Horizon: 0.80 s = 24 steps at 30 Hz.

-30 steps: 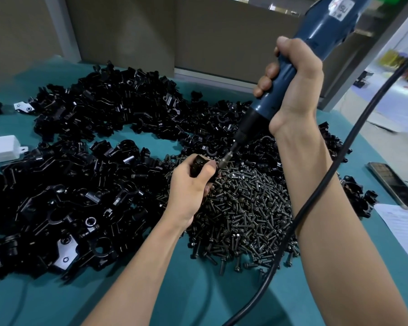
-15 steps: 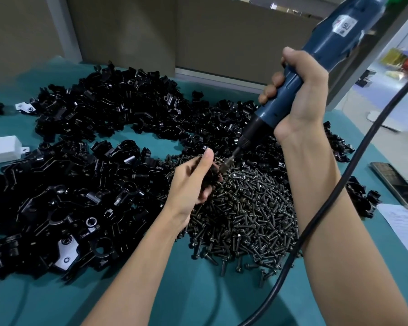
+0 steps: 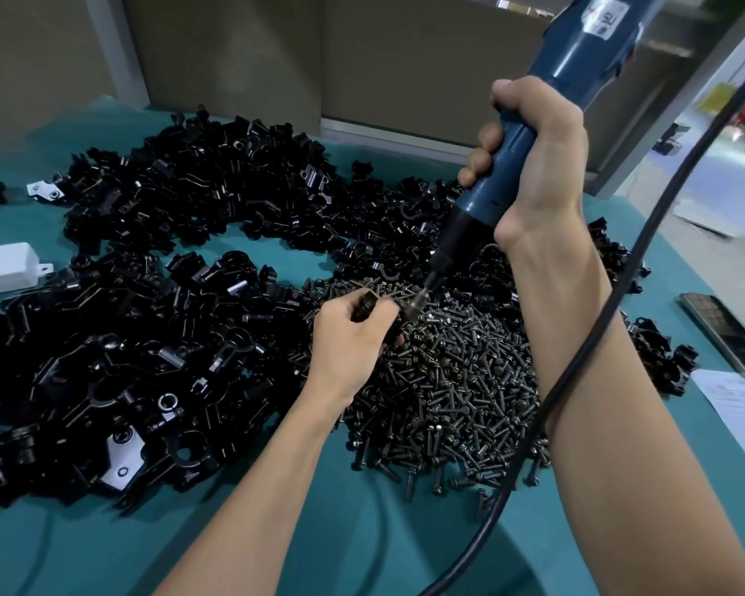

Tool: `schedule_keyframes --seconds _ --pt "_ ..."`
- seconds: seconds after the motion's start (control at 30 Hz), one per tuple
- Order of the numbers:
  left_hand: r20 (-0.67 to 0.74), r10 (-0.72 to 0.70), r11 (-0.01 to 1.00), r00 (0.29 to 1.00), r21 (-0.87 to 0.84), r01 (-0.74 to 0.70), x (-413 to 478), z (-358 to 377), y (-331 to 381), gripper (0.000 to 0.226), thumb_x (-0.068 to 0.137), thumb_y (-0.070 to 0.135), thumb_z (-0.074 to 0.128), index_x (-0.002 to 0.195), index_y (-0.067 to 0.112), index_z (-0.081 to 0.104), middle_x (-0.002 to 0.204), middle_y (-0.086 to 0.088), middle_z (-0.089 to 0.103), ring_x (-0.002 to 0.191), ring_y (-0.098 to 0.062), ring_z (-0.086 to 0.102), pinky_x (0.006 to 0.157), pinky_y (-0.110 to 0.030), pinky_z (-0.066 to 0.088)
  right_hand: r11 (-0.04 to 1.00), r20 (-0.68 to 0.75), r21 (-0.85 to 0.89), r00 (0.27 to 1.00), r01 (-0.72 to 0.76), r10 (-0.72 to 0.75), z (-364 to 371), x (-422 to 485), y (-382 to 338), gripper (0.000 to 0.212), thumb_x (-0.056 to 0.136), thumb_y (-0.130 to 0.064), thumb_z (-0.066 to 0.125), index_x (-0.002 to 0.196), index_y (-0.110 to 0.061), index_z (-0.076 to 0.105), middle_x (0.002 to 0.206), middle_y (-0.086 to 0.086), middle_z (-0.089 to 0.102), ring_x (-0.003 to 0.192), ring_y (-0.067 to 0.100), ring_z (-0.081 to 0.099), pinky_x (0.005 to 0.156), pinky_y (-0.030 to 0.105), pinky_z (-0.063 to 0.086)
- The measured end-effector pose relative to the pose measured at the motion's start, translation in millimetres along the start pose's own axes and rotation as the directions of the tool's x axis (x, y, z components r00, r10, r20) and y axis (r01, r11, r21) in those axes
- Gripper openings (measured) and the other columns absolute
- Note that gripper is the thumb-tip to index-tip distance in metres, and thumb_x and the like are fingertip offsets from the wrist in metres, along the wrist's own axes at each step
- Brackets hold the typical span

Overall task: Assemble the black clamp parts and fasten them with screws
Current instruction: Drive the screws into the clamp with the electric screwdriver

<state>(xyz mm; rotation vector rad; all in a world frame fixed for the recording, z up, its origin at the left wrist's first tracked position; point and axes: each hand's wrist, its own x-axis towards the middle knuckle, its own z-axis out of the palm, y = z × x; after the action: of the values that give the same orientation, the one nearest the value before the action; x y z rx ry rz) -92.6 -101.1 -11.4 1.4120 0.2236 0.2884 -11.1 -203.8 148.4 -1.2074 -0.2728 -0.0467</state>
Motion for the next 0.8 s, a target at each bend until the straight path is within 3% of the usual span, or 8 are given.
schedule_keyframes --seconds 0.13,0.27,0.33,0.47,0.67,0.8 --pt "-0.008 -0.002 1.000 1.000 0.003 0.002 -1.6 0.0 -0.2 0.031 0.078 0.037 0.060 0.069 0.008 0.056 0.061 -0.004 0.068 0.061 -0.028 0.054 0.051 -0.032 0.028 1.000 0.017 0.014 1.000 0.026 -0.026 1.6 -0.8 0.0 0.014 0.088 -0.009 0.061 0.081 -0.009 0.050 0.056 0.004 0.046 0.044 0.017 0.042 0.047 0.027 0.040" --pt "-0.012 -0.074 0.984 0.997 -0.162 0.071 -3.0 -0.3 2.6 0.026 0.095 0.013 0.057 0.069 0.012 0.052 0.070 -0.015 0.060 0.038 -0.005 0.051 0.037 -0.015 0.029 0.997 -0.016 0.052 0.998 0.058 -0.058 -1.6 -4.7 1.4 0.015 0.088 -0.012 0.064 0.083 -0.009 0.051 0.057 0.005 0.046 0.044 0.017 0.041 0.047 0.026 0.039" --pt "-0.004 -0.096 0.976 0.995 -0.196 0.093 -3.3 -0.4 4.0 0.022 0.098 0.011 0.053 0.077 0.011 0.051 0.073 -0.018 0.059 0.034 -0.002 0.046 0.035 -0.013 0.027 0.995 -0.028 0.075 0.998 0.061 -0.059 -3.4 -5.6 1.4 0.015 0.089 -0.013 0.063 0.085 -0.009 0.050 0.057 0.004 0.046 0.044 0.017 0.041 0.046 0.026 0.039" --pt "-0.001 -0.058 0.989 0.998 -0.134 0.058 -2.7 -1.0 2.9 0.029 0.098 0.010 0.054 0.069 0.014 0.052 0.058 -0.010 0.063 0.034 -0.006 0.035 0.036 -0.016 0.025 0.996 -0.030 0.057 0.998 0.065 -0.063 -3.3 -7.4 1.8 0.016 0.088 -0.009 0.062 0.085 -0.008 0.047 0.056 0.005 0.045 0.043 0.017 0.041 0.046 0.026 0.039" --pt "-0.008 -0.053 0.992 0.999 -0.114 0.051 -1.8 -2.3 6.2 0.026 0.082 0.027 0.057 0.056 0.025 0.056 0.057 -0.005 0.065 0.056 -0.024 0.039 0.039 -0.020 0.025 0.996 -0.042 0.056 0.997 0.062 -0.060 -1.3 -7.9 1.1 0.016 0.088 -0.006 0.060 0.079 -0.009 0.047 0.054 0.005 0.044 0.042 0.017 0.039 0.046 0.026 0.038" --pt "0.040 -0.114 0.974 0.993 -0.190 0.120 -1.6 -2.3 5.4 0.035 0.095 0.016 0.056 0.061 0.022 0.060 0.054 -0.008 0.063 0.047 -0.019 0.038 0.035 -0.019 0.023 0.996 0.028 0.082 0.999 0.038 -0.041 -1.5 -8.6 -0.8 0.015 0.088 -0.007 0.057 0.076 -0.011 0.049 0.054 0.003 0.043 0.042 0.016 0.038 0.045 0.024 0.038"
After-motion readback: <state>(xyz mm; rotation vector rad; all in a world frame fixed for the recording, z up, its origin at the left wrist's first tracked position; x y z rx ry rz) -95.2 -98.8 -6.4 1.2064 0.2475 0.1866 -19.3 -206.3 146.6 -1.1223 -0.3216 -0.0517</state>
